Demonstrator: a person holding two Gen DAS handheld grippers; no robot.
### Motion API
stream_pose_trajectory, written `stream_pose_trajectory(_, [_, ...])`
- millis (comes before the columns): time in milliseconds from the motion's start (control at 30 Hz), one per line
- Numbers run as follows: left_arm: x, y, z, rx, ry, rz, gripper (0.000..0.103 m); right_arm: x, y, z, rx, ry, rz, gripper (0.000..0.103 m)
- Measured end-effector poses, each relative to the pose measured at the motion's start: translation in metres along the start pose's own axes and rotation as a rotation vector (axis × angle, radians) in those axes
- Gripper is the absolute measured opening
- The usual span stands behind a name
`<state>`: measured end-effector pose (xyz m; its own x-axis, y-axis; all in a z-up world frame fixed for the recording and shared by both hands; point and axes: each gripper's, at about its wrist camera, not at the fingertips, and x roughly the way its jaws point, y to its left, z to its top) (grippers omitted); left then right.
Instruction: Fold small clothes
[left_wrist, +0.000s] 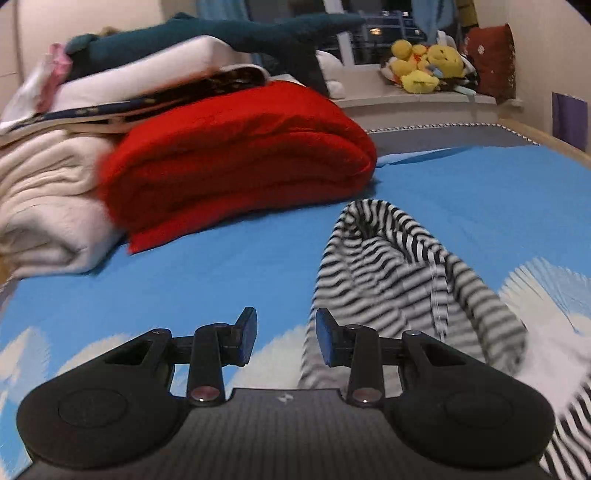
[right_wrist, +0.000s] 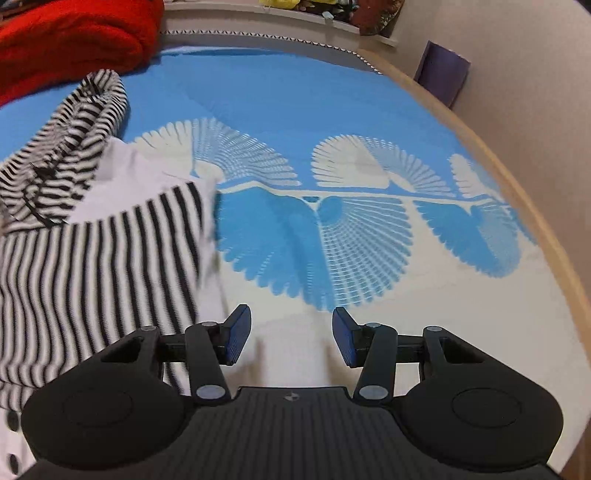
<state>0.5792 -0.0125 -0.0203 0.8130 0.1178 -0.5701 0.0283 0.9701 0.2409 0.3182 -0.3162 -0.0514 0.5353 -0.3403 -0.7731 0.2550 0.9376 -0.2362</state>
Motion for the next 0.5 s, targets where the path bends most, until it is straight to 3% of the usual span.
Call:
stream_pose_trajectory(133, [0.082,-0.016,0.024,-0.013,0.004,-0.075,0.040,0.007,0.000,0.001,-0.016,0.019,-0.012,0.050])
stream_pose_trajectory(200, [0.123,-0.023,0.034,-0.041,0.020,-0.086,0.046,0.009,0.003,0.000,-0.030,0.024,-0.007,0.050])
stream_pose_trajectory(400, [0.206,-0.046,0.054,-0.027,0.061,-0.048,0.052,0.019,0.012,-0.003,-0.080,0.055,-0.004,0.050])
stream_pose_trajectory(467, [0.220,-0.048,0.057,-0.019,0.089,-0.034,0.030,0.019,0.011,-0.001,-0.076,0.052,-0.010,0.050])
stream_pose_trajectory(500, [0.225,-0.047,0.058,-0.020,0.113,-0.051,0.002,0.019,0.011,0.000,-0.078,0.050,-0.013,0.050])
